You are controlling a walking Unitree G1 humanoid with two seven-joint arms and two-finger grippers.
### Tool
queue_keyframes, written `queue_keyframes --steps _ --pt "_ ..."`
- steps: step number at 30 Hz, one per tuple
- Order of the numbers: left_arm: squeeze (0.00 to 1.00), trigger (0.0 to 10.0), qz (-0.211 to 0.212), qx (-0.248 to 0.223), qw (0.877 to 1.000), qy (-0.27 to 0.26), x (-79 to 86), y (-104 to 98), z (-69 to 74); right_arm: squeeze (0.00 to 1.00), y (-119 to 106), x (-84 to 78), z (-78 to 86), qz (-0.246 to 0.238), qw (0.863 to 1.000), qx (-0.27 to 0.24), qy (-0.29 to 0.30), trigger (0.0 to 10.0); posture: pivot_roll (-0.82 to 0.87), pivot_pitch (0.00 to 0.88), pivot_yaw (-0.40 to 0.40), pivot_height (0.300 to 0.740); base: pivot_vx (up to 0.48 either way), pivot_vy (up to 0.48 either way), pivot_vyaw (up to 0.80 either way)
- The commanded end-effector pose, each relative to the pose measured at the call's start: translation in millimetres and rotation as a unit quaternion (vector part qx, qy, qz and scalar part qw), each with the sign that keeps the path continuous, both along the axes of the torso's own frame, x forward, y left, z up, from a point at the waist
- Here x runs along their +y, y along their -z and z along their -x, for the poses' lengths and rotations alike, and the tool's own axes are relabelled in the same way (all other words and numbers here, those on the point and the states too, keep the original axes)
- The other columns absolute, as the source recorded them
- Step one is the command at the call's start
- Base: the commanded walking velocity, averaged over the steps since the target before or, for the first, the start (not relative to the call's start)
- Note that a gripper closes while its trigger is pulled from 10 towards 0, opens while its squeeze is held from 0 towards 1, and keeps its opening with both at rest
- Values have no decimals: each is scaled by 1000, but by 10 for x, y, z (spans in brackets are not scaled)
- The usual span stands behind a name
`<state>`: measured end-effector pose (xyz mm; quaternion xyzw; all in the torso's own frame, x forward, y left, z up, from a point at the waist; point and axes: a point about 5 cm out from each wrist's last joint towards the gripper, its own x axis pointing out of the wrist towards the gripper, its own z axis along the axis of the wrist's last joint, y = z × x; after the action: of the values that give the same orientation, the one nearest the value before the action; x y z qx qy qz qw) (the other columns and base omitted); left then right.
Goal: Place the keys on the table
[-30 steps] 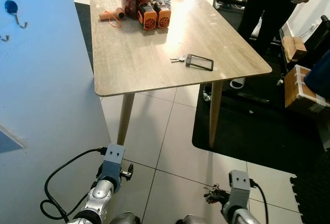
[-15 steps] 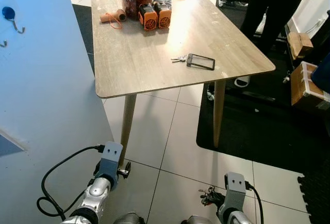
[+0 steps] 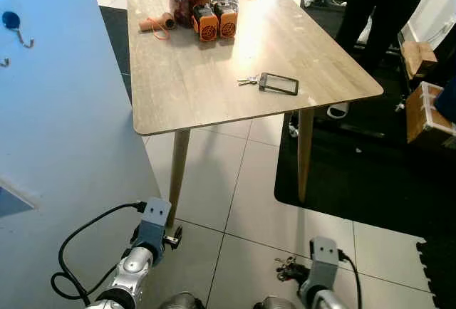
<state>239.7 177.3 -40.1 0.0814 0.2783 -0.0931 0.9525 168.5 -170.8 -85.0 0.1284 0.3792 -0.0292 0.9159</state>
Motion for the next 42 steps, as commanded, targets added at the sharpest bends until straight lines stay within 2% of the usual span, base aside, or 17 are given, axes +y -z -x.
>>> queue_keyframes --steps 1,10,14,20,28,33,37,42 --pt "0 10000 -9 8 1000 2 61 26 47 0 16 -22 44 3 1000 3 6 10000 75 122 37 740 0 0 0" --pt "0 10000 2 24 1000 2 -40 134 211 0 35 -132 126 13 1000 10 4 10000 51 138 16 740 0 0 0" --pt "0 10000 6 27 1000 -2 -61 137 199 0 11 -187 80 19 1000 6 4 10000 45 118 9 740 0 0 0" --pt "0 10000 11 4 1000 -14 -111 8 -28 0 -95 -250 -155 29 999 -14 1 10000 46 51 -8 740 0 0 0" --pt "0 10000 13 -6 1000 -16 -149 -47 -114 0 -169 -244 -311 29 999 -30 -2 10000 48 27 -14 740 0 0 0" --pt "0 10000 15 -2 1000 -18 -156 -12 -64 0 -145 -234 -267 28 999 -25 -4 10000 49 31 -17 740 0 0 0" --pt "0 10000 13 7 1000 -19 -135 37 10 0 -94 -230 -163 26 1000 -14 -4 10000 46 42 -18 740 0 0 0" --pt "0 10000 13 9 1000 -18 -125 48 30 0 -78 -225 -128 26 1000 -11 -4 10000 43 51 -16 740 0 0 0"
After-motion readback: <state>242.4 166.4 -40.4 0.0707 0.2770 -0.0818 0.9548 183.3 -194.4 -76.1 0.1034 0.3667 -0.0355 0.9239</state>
